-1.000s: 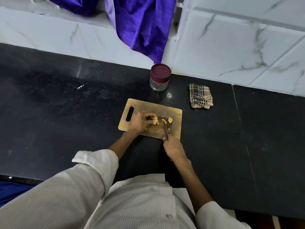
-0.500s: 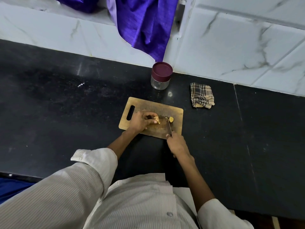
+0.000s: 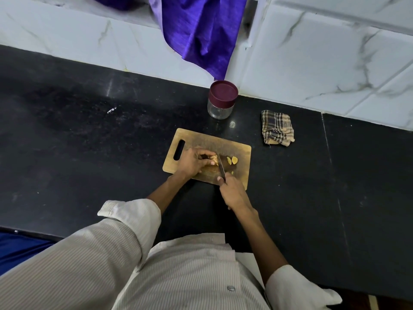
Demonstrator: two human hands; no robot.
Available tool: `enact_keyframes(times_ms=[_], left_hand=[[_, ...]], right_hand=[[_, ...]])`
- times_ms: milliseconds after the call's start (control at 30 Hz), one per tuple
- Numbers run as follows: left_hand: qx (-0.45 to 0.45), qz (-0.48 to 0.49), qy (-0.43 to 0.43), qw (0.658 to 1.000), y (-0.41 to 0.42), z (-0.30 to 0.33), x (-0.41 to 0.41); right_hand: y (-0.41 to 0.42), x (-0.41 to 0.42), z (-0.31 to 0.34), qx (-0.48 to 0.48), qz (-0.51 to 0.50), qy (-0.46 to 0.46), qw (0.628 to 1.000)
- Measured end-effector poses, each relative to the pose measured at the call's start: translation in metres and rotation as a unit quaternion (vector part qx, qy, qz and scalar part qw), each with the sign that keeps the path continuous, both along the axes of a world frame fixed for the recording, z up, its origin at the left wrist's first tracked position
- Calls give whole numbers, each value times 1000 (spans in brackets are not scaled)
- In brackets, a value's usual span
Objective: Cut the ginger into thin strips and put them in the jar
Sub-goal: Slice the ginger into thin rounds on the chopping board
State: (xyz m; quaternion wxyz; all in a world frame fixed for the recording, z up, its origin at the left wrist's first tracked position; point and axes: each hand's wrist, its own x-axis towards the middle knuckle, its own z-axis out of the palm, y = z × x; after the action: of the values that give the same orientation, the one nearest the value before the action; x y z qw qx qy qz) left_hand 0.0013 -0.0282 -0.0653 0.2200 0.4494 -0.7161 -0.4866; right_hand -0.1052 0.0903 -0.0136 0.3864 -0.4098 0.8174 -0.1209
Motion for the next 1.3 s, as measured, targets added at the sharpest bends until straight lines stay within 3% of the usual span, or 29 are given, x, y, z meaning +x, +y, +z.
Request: enact_keyframes(times_ms=[1300], left_hand=[[-32, 18, 2, 999, -2, -2, -4]], right_hand=[[-37, 3, -5, 34, 23, 85, 996]])
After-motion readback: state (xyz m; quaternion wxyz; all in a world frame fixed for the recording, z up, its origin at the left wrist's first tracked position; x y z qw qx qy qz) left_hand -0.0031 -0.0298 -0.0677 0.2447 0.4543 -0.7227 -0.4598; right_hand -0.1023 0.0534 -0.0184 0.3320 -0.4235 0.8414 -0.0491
